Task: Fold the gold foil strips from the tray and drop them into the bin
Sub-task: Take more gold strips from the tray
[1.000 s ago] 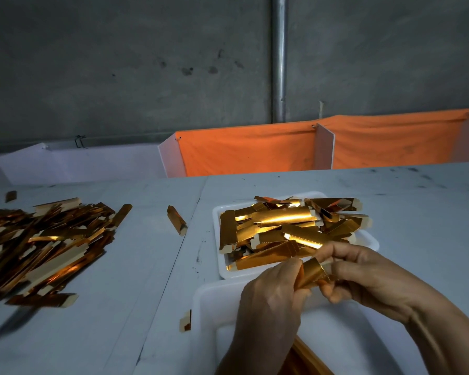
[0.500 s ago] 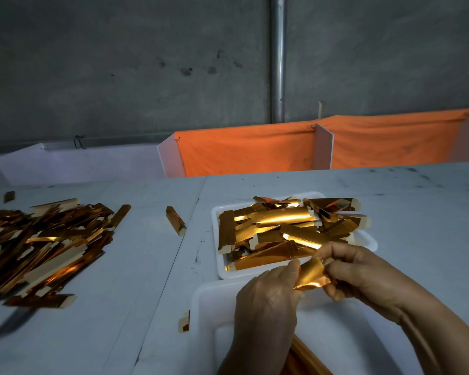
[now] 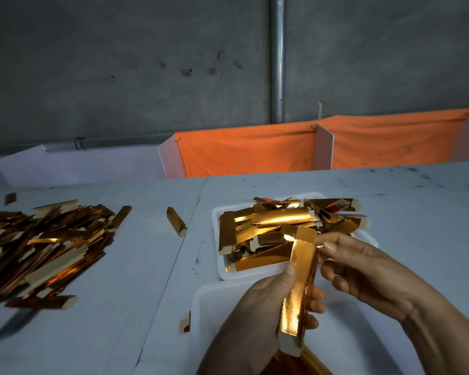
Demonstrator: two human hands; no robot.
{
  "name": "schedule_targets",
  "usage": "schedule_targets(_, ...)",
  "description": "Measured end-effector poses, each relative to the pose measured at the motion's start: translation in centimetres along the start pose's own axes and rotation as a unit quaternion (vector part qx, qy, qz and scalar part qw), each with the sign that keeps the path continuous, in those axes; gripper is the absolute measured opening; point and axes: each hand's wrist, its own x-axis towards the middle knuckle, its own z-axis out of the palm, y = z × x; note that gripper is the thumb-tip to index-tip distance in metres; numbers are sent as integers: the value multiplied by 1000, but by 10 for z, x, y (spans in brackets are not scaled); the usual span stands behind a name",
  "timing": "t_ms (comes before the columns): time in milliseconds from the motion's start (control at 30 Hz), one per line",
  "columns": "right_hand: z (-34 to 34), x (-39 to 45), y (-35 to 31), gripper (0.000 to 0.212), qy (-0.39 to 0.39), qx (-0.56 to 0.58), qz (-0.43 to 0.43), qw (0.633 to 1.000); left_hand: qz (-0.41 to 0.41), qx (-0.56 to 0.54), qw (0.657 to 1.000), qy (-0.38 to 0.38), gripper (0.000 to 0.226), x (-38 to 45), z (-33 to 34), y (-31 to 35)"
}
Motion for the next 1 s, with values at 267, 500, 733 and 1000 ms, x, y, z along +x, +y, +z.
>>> schedule_targets(267, 5, -2, -1, 24, -16, -20, -57, 998, -31, -63, 998, 7, 40, 2, -1, 4)
schedule_targets(500, 6, -4, -3, 18, -16, -62, -32, 997, 42, 73, 995, 43, 28, 5, -1, -5)
schedule_targets(733, 7, -5, -5, 10, -6, -135, -36, 990, 165, 215, 953, 139, 34, 6, 0, -12)
schedule_targets(1000, 7, -4, -2, 15, -4, -181, -45, 982, 187, 357, 888, 221, 39, 13, 1, -17)
